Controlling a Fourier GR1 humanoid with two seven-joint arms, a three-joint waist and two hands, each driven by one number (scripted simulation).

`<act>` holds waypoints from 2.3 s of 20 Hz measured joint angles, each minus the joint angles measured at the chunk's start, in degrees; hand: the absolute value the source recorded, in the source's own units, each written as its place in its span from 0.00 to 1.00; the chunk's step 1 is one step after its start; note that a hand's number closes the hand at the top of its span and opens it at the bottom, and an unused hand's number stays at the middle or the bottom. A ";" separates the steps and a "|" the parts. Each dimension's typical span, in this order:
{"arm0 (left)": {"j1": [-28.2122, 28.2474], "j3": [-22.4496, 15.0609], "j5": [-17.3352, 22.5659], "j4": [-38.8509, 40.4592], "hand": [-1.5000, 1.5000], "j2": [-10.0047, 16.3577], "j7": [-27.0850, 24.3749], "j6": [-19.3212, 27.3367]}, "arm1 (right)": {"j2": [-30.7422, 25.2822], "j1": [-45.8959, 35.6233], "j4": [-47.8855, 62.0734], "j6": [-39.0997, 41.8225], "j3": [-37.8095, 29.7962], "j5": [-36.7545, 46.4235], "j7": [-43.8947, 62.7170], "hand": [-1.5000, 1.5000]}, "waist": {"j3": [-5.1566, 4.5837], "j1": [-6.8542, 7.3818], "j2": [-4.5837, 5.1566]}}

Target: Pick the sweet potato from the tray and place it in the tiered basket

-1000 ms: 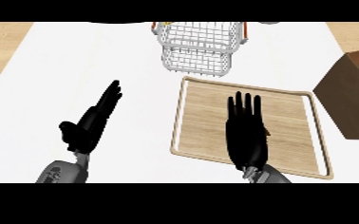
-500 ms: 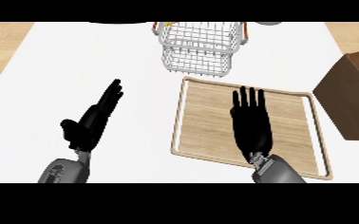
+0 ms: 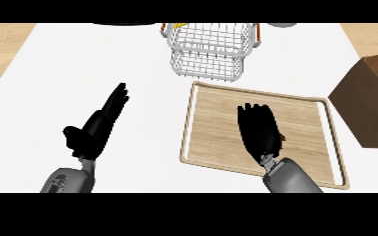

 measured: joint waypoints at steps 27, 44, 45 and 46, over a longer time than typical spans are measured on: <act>-0.07 1.38 -1.39 0.96 0.50 -1.30 -0.30 -0.64 | -12.83 -9.37 3.77 1.25 -49.03 -46.76 -23.11 1.00 | 0.47 -0.50 0.41; -0.31 1.21 -3.16 1.50 0.50 -2.31 -0.68 -1.96 | -4.55 -43.02 10.05 2.72 -43.88 -49.73 3.11 1.00 | 0.42 0.96 0.76; -0.64 1.52 -3.04 1.62 0.50 -2.26 -0.58 -2.07 | -4.50 -44.84 12.73 2.04 -44.15 -49.75 2.61 1.00 | 0.42 1.01 0.80; -0.41 1.80 -2.81 0.75 0.50 -1.82 -0.20 -2.43 | -3.87 -46.14 14.52 1.24 -44.05 -49.64 2.77 1.00 | 0.43 1.03 0.79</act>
